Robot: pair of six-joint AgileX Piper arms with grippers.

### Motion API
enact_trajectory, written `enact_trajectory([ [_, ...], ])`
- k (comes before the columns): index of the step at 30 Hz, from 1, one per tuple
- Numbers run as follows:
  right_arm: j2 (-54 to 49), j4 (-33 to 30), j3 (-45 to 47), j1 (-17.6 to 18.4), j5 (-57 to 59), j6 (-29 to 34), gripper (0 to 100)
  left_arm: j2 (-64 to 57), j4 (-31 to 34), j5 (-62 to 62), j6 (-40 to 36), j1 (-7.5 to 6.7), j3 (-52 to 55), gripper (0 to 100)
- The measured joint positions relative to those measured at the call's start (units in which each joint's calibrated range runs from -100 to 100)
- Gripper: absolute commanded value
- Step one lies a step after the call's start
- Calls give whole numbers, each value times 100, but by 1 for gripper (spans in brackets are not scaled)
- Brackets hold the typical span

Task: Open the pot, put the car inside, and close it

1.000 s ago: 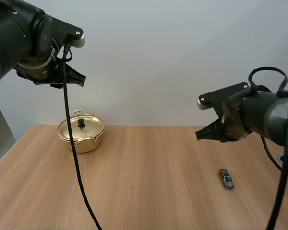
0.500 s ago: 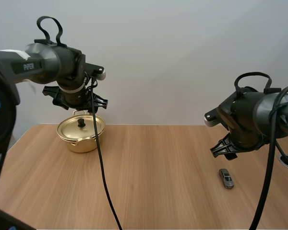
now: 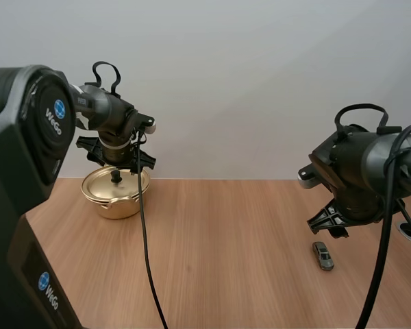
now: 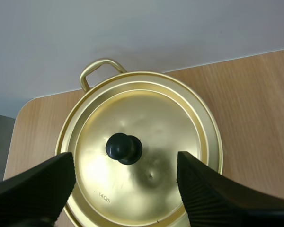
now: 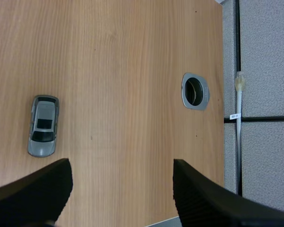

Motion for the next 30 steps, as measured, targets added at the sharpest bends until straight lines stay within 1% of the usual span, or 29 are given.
enact_trajectory([
  [4, 0, 0, 0, 0, 75, 0, 100, 309, 0, 5, 0, 17, -304, 100],
  [6, 0, 0, 0, 0, 94, 0, 100, 412, -26, 22, 0, 60, -421, 100],
  [13, 0, 0, 0, 0, 94, 0, 100, 835, -158, -99, 0, 301, -599, 100],
  [19, 0, 0, 0, 0, 18, 0, 100, 952, -168, -156, 77, 320, -599, 100],
  [20, 0, 0, 0, 0, 1, 0, 100, 979, -410, -216, 347, 312, -599, 100],
  [22, 0, 0, 0, 0, 1, 0, 100, 979, -464, -248, 400, 304, -599, 100],
  [23, 0, 0, 0, 0, 1, 0, 100, 979, -474, -251, 409, 304, -599, 91],
  [24, 0, 0, 0, 0, 1, 0, 100, 979, -526, -267, 409, 304, -599, 66],
  [25, 0, 0, 0, 0, 1, 0, 100, 979, -553, -267, 409, 304, -599, 37],
  [26, 0, 0, 0, 0, 1, 0, 100, 979, -625, -250, 409, 304, -599, 12],
  [27, 0, 0, 0, 0, 1, 0, 100, 979, -678, -198, 379, 304, -599, 1],
  [30, 0, 0, 0, 0, 50, 0, 100, 979, -726, -164, 153, 312, -599, 0],
])
